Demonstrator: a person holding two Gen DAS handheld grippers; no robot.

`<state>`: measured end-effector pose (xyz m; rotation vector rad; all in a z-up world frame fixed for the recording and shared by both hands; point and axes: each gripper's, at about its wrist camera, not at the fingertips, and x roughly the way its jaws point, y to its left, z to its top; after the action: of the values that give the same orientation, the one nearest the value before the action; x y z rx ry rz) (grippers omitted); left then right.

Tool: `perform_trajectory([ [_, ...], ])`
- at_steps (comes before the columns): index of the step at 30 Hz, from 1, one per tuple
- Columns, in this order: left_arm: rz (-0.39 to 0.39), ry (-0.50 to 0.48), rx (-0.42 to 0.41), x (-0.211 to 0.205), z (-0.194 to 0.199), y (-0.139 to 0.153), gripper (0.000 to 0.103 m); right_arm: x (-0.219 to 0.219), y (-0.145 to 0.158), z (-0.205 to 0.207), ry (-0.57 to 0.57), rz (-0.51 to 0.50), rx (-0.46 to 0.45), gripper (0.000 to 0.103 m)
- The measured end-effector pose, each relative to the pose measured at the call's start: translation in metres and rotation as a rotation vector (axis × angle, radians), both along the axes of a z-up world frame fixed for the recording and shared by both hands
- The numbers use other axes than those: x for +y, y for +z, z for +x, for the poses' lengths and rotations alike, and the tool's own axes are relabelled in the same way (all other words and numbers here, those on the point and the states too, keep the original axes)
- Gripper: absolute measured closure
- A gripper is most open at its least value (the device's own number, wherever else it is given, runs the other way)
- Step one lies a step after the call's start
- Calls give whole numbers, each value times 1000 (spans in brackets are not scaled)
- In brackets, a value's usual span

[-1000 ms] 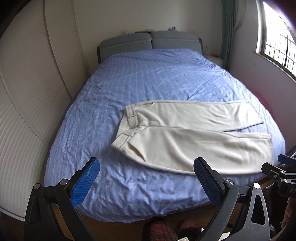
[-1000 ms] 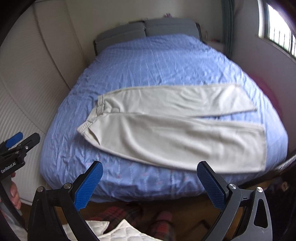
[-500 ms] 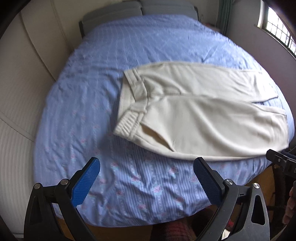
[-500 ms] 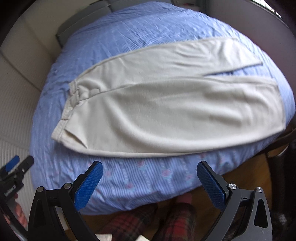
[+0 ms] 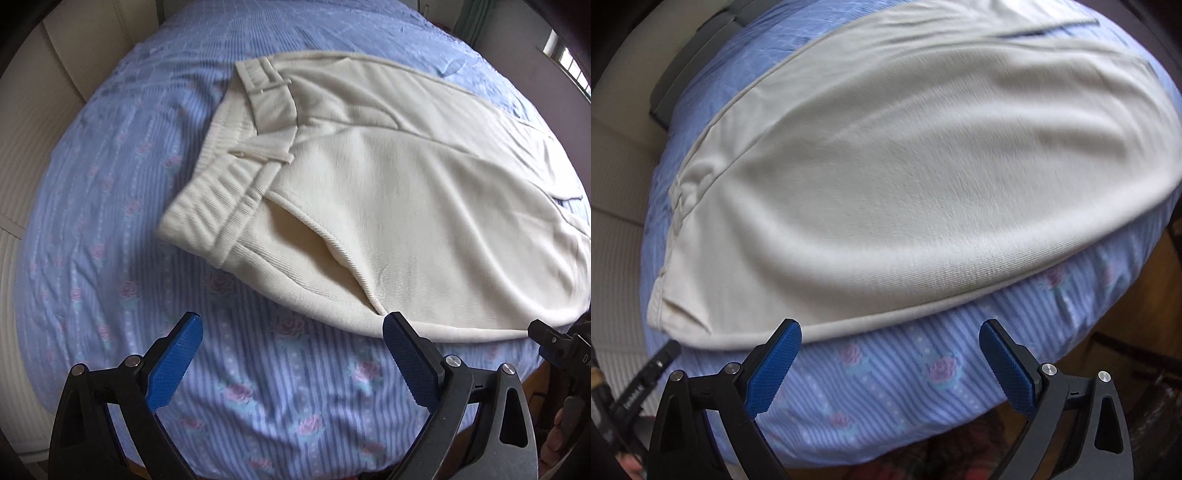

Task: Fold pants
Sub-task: 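Lower both grippers onto the cream trousers and close on the fabric edges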

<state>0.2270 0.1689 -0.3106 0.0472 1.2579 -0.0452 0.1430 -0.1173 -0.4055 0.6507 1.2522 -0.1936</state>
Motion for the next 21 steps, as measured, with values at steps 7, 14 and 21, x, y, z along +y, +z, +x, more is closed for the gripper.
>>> perform_trajectory([
  [7,-30,17,31,-2,13,-25,4,-8,-25,1,-38,30,13,9],
  [14,-184,109,100,11,28,-40,26,-26,-29,11,-58,49,28,22],
  [21,-194,56,73,-2,28,-20,71,-52,-21,8,-129,92,31,67],
])
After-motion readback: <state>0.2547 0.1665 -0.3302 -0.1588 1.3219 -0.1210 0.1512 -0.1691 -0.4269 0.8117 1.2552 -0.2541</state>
